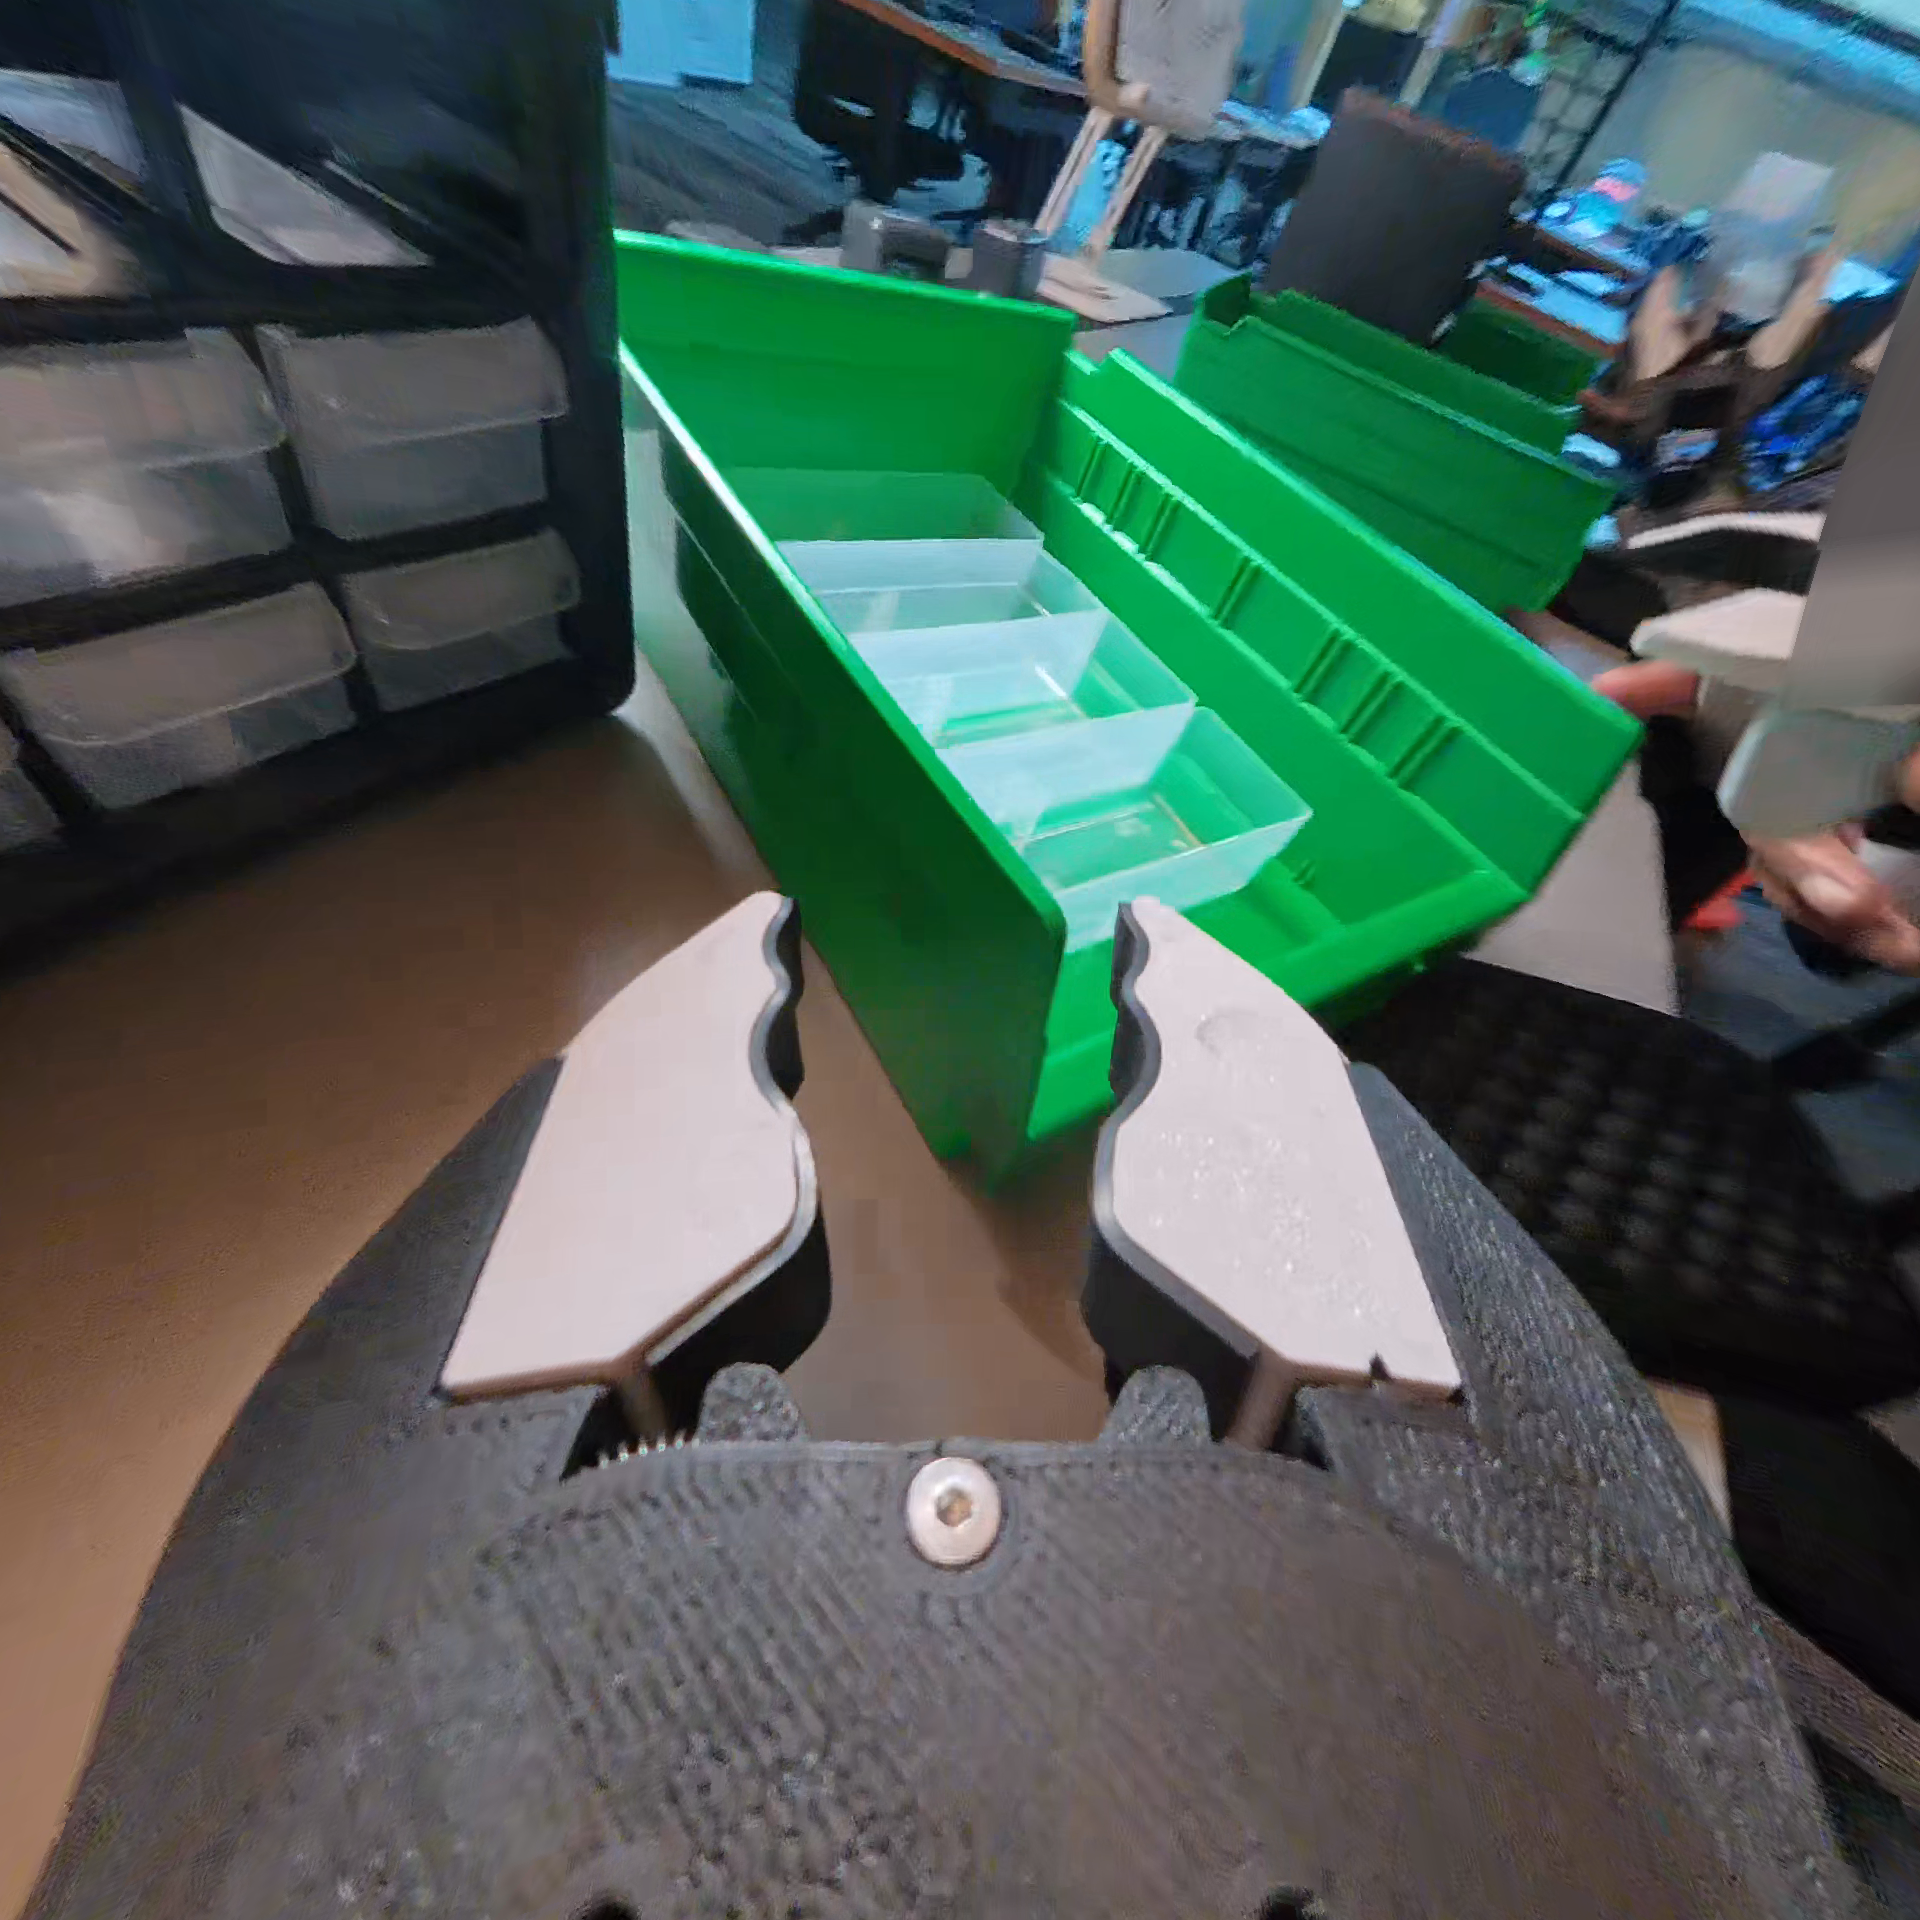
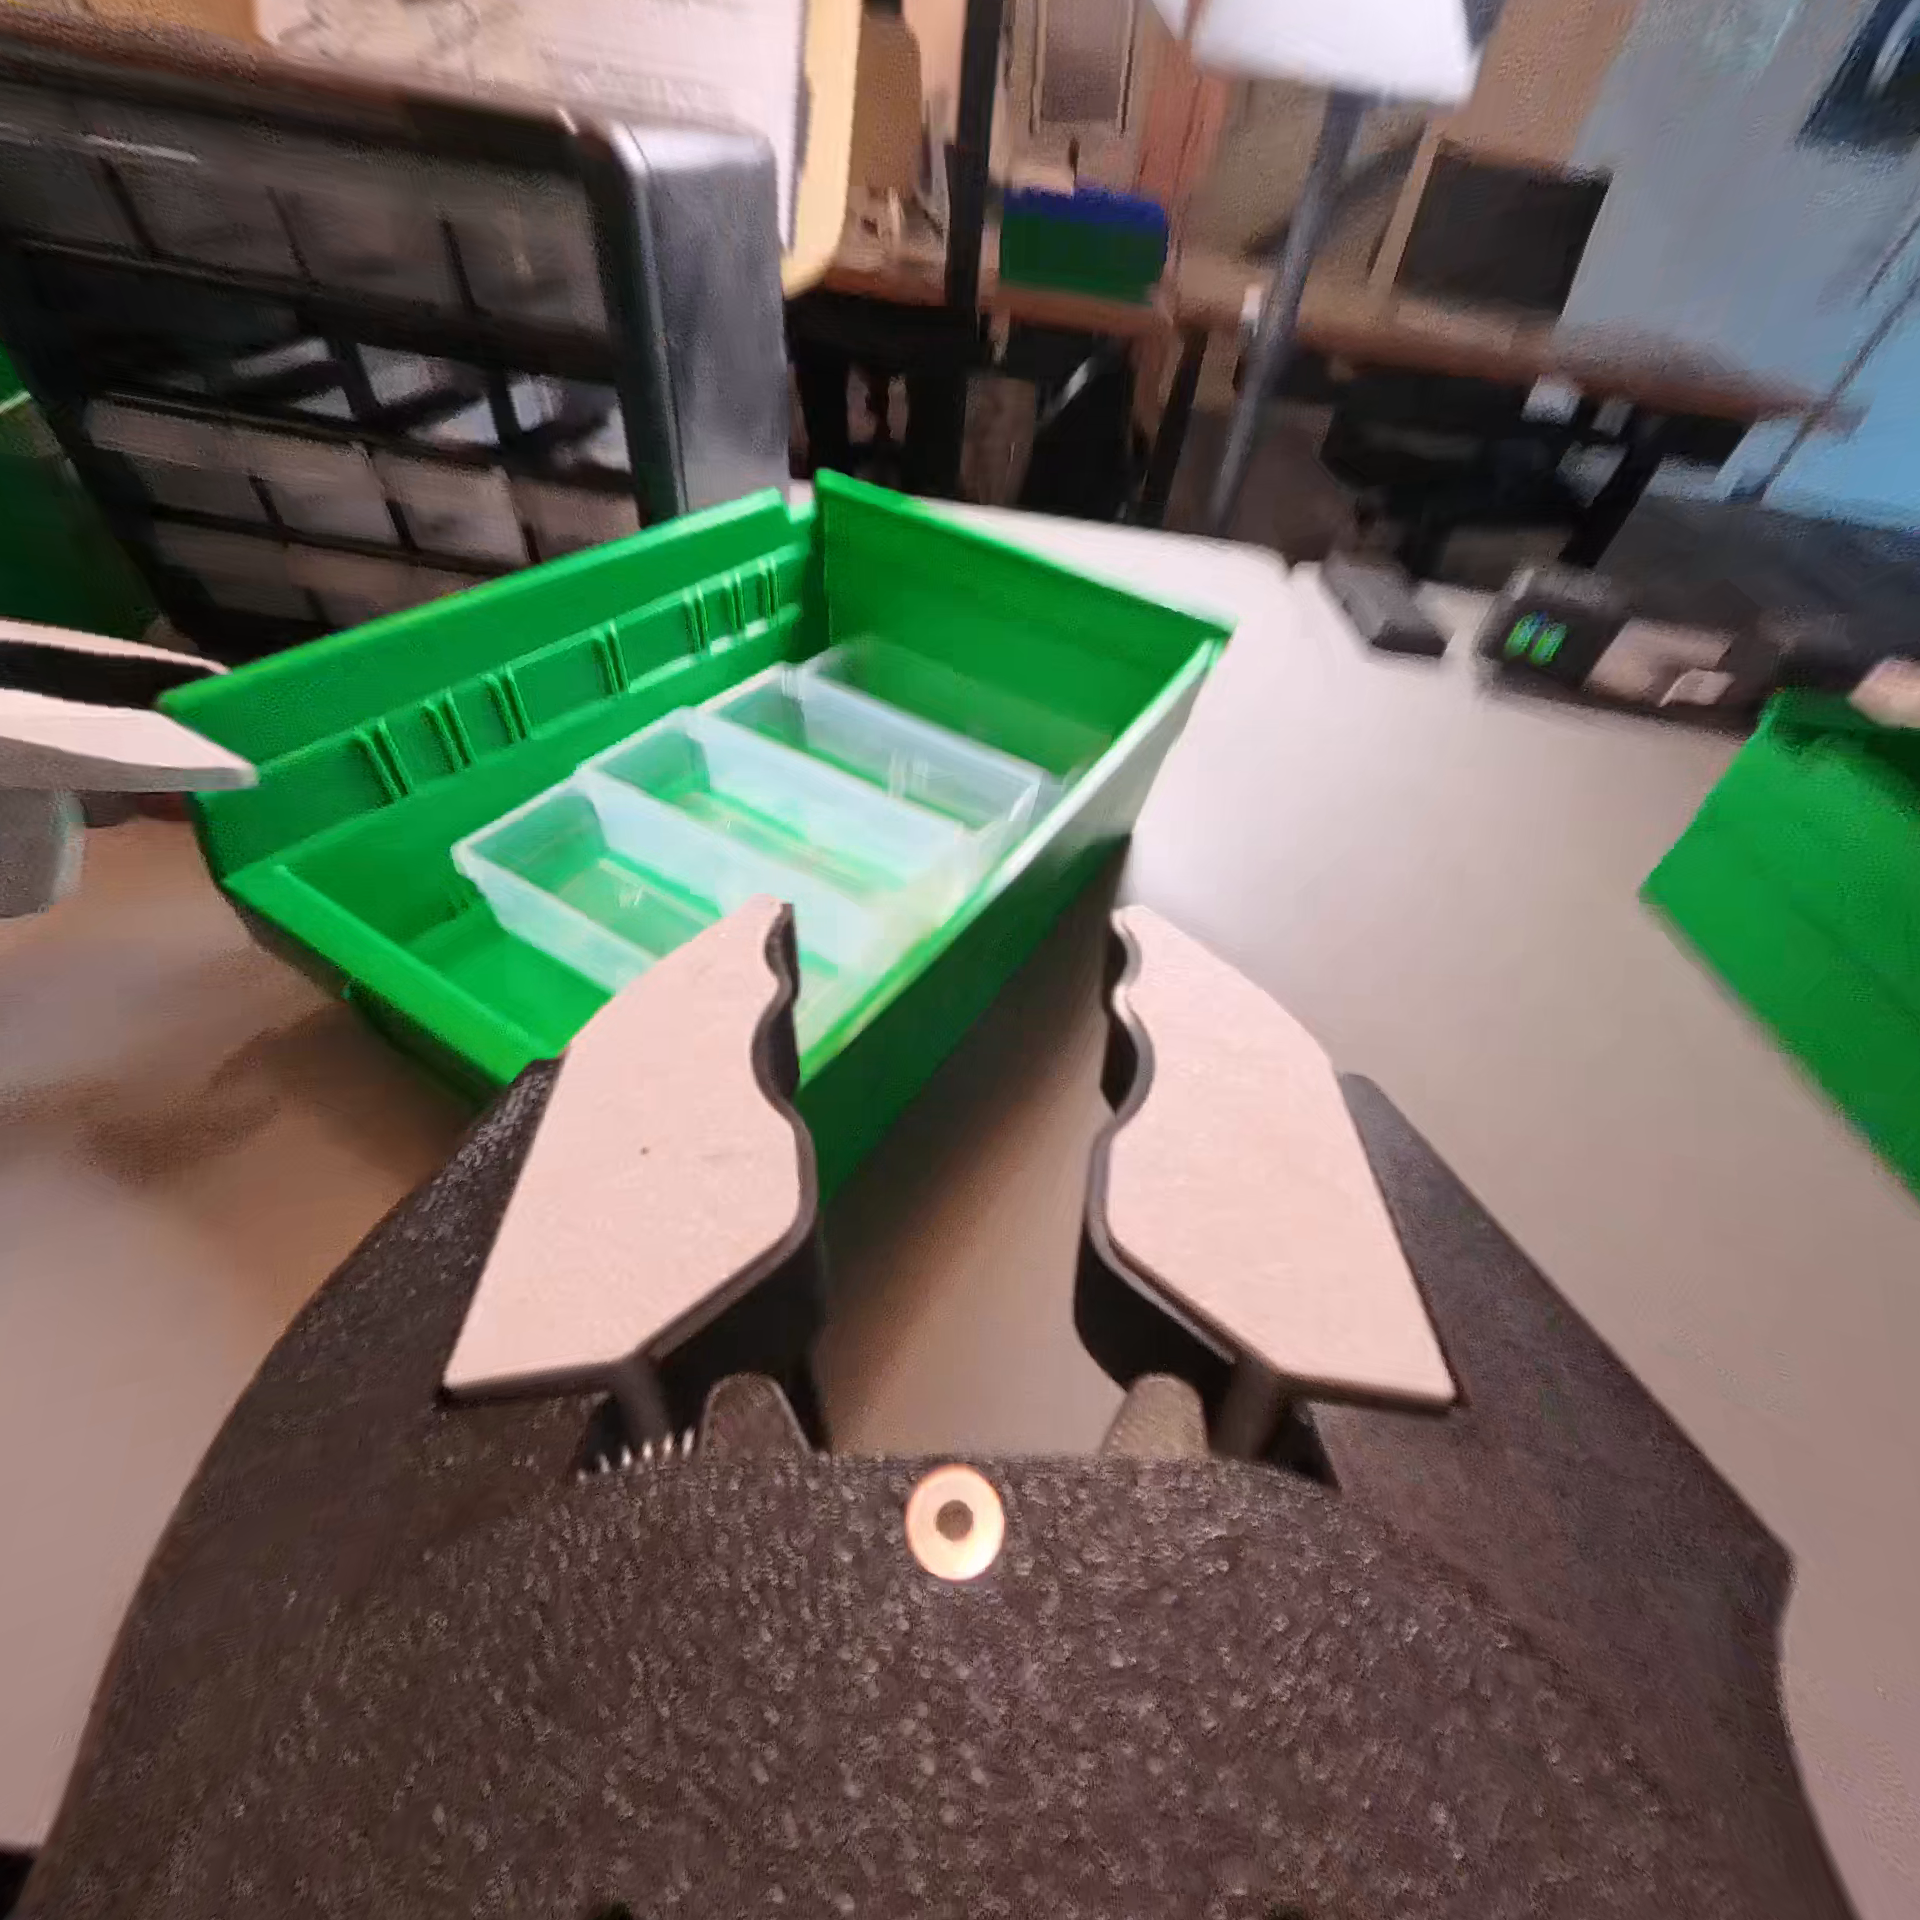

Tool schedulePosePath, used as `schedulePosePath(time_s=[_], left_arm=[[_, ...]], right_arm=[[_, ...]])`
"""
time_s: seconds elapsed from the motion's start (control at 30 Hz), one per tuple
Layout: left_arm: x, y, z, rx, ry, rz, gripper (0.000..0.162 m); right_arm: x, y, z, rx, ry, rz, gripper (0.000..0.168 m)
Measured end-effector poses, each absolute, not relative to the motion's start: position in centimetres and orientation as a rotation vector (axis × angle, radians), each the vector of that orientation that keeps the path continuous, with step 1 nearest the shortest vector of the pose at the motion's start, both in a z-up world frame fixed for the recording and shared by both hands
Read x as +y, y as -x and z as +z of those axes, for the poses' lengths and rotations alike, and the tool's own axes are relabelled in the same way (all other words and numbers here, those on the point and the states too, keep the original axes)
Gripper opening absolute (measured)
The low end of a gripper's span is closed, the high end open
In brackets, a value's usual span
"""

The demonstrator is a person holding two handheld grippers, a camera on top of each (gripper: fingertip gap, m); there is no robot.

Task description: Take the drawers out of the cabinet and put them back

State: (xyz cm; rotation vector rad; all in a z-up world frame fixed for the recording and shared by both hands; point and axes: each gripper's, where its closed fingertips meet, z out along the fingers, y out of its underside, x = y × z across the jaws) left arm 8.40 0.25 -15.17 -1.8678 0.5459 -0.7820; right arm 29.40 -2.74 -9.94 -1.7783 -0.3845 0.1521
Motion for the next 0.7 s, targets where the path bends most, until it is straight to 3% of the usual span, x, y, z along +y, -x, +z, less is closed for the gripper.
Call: schedulePosePath(time_s=[0.17,0.33,0.37,0.5,0.7], left_arm=[[1.4,-11.0,-17.9,0.575,1.904,-0.569,0.031],[0.9,-12.8,-16.9,0.673,1.841,-0.385,0.021],[0.8,-13.2,-16.5,0.681,1.832,-0.39,0.02],[-0.8,-14.6,-12.6,0.746,1.736,-0.378,0.019],[-4.3,-13.8,-1.8,0.773,1.565,-0.321,0.019]], right_arm=[[-1.6,-27.1,-16.1,-0.334,1.963,0.29,0.059],[-0.3,-30.1,-16.0,-0.15,1.96,0.152,0.024],[-0.5,-31.1,-15.5,-0.128,1.94,0.107,0.01],[-2.5,-32.7,-11.9,-0.102,1.899,0.032,0.008],[-6.0,-31.9,-0.6,-0.188,1.774,0.0,0.012]])
